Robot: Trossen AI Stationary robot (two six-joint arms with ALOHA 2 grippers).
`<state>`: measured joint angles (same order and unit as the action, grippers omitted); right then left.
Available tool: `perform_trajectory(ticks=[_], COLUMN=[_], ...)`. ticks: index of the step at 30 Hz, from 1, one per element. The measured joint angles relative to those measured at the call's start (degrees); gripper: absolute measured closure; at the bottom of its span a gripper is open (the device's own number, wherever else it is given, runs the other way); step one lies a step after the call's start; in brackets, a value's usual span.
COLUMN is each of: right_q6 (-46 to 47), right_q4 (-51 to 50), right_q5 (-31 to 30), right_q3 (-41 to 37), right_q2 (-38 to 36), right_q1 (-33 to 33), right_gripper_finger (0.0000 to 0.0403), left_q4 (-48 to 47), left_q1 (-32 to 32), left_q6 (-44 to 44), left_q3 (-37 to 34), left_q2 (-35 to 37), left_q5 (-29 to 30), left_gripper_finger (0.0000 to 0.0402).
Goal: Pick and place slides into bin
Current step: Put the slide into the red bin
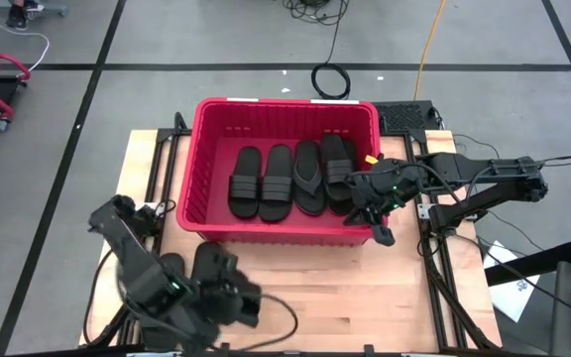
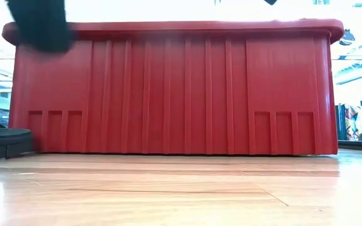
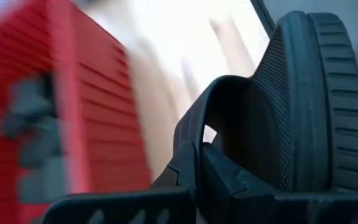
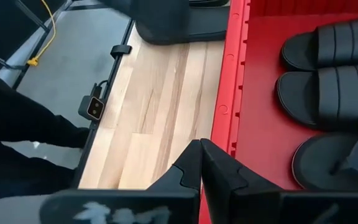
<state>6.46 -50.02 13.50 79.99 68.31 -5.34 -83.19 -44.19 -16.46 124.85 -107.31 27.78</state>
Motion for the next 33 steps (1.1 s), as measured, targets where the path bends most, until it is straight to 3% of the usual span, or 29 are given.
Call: perform_trajectory(ticks=[4, 7, 12, 18, 25, 33], right_q6=[-2.08, -2.92, -3.08, -4.49, -5.69, -3.35], right_q4=[0.00, -0.15, -0.96, 1.08, 2.64, 2.60], right_q5=[-0.05, -0.11, -0.17, -0.65, -10.34, -16.72], right_q3=[0.00, 0.00, 0.02, 0.02, 0.04, 0.04], right_q2=[0.00, -0.02, -1.19, -4.90, -10.26, -13.35], right_q1=[0.01, 0.15, 0.90, 0.90, 0.90, 0.92], right_gripper_finger=[0.0401, 0.0401, 0.0401, 0.0401, 0.0401, 0.0401], left_q4=[-0.30, 10.70, 21.15, 23.32, 23.33, 29.28], left_q1=[1.33, 4.24, 14.07, 29.27, 42.60, 52.47], left_q6=[5.71, 14.64, 27.99, 38.11, 48.72, 61.41], left_q3=[10.25, 5.98, 5.56, 5.60, 5.45, 5.45], left_q2=[0.98, 6.77, 8.64, 6.17, -2.55, -9.51], left_q5=[8.03, 11.67, 13.97, 4.48, -8.70, -13.98], left_gripper_finger=[0.0400, 0.0400, 0.0400, 0.0400, 0.0400, 0.0400])
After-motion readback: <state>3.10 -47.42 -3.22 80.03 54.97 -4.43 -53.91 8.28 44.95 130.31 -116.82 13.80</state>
